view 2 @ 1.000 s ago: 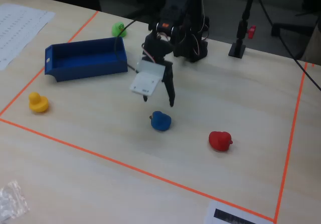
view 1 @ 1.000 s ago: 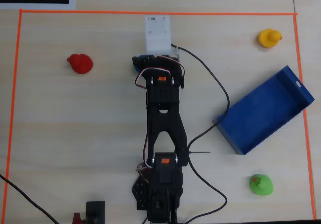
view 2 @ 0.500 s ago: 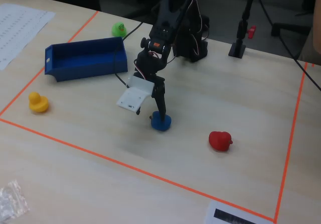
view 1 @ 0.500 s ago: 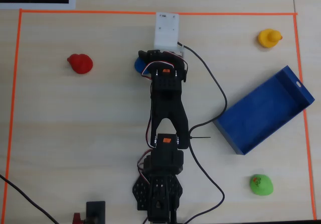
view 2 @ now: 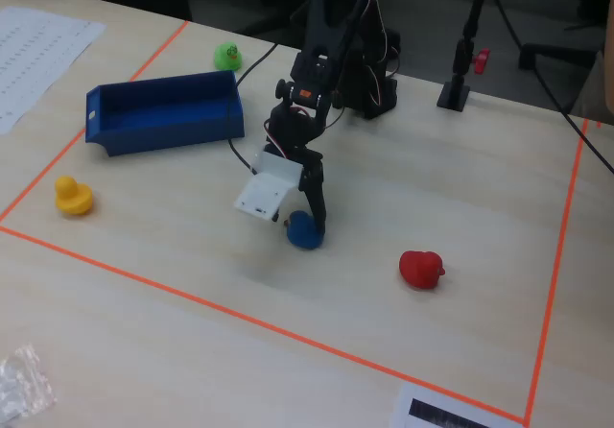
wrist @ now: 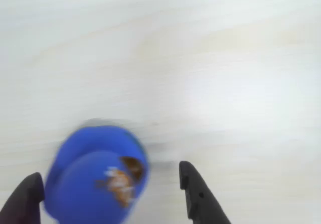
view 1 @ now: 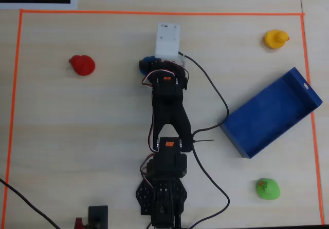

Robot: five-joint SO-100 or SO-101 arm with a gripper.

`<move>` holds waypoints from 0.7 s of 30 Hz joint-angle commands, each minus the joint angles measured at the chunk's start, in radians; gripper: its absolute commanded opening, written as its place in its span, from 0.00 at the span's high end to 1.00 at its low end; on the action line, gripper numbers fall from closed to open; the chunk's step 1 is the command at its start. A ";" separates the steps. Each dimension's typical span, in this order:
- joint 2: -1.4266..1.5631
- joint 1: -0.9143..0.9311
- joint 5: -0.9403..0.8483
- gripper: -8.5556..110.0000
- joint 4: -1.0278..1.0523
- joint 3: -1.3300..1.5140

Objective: Grasp blue duck and put it into box.

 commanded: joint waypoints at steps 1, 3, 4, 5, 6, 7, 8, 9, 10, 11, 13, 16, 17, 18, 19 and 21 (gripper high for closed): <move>0.032 -0.028 0.031 0.62 -0.012 -0.043; 0.018 -0.029 0.038 0.62 -0.023 -0.054; 0.011 -0.031 0.040 0.63 -0.025 -0.061; 0.003 -0.031 0.040 0.64 -0.026 -0.067; -0.002 -0.031 0.040 0.65 -0.026 -0.072; -0.006 -0.028 0.040 0.65 -0.026 -0.075; -0.008 -0.025 0.040 0.66 -0.026 -0.077; -0.008 -0.020 0.031 0.68 -0.026 -0.077; -0.008 -0.018 0.009 0.72 -0.020 -0.077; -0.006 -0.015 -0.006 0.75 -0.017 -0.077; 0.003 -0.008 -0.028 0.78 -0.014 -0.071; 0.028 -0.003 -0.032 0.78 -0.021 -0.054; 0.038 -0.003 -0.044 0.80 -0.026 -0.041; 0.048 -0.003 -0.057 0.82 -0.026 -0.032; 0.058 -0.003 -0.067 0.87 -0.026 -0.023; 0.080 -0.003 -0.075 0.93 -0.028 -0.005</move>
